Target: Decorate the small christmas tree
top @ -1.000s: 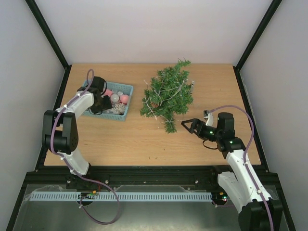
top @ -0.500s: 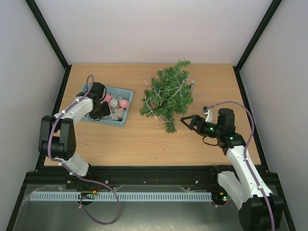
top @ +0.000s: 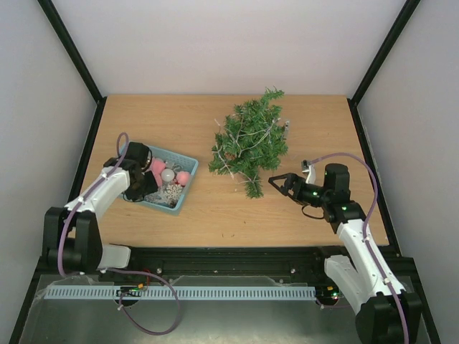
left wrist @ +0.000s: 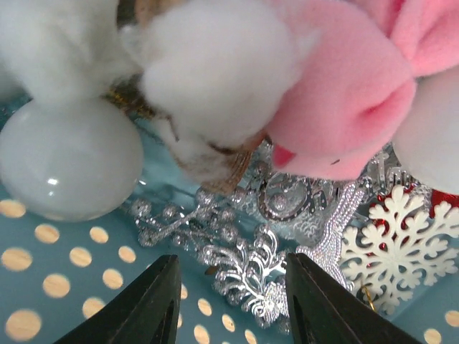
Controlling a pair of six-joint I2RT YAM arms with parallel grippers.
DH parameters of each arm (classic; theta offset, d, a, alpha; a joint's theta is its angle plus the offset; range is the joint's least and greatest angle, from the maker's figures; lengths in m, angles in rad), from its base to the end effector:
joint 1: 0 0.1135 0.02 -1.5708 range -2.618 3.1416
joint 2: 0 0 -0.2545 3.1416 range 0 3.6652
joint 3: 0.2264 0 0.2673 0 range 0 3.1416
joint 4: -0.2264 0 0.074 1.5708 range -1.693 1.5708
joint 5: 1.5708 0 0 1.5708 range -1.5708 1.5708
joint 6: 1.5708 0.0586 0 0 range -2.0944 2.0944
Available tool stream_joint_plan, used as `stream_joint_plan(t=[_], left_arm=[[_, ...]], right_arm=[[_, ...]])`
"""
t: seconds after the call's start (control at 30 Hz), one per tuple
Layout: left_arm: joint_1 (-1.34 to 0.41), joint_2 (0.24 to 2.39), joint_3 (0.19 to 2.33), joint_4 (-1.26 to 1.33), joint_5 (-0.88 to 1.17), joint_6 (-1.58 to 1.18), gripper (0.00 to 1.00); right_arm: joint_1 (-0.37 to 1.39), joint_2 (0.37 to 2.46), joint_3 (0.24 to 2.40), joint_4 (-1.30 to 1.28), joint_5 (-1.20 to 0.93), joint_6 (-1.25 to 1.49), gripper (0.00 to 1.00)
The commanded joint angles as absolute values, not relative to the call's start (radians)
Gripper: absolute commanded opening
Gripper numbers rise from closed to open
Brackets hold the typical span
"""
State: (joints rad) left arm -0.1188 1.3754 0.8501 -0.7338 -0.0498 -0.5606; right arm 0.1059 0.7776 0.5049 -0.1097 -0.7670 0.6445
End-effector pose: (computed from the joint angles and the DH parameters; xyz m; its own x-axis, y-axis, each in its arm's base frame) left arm 0.2651 -0.0287 0.1583 -0.8553 -0.4327 -0.2849 -0.4151 0.9014 -0.1229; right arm 0.2080 0.0630 0.2363 -0.7270 0.3577 -0.5861 -0.3497 0.5416 0.7644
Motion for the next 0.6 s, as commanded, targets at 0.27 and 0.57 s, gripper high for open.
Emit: stream_joint_plan(t=[0.27,0.57], left_arm=[[-0.120,1.181,0.913,-0.789,0.025,-0.611,0.48],[-0.120,0.997,1.062,-0.729,0.252,-0.597,0.63]], right_arm=[[0.117,0.735,0.509,-0.185,-0.751,0.642,0.99],[0.117,0.697,0.566,-0.357,-0.725,0.602,0.99]])
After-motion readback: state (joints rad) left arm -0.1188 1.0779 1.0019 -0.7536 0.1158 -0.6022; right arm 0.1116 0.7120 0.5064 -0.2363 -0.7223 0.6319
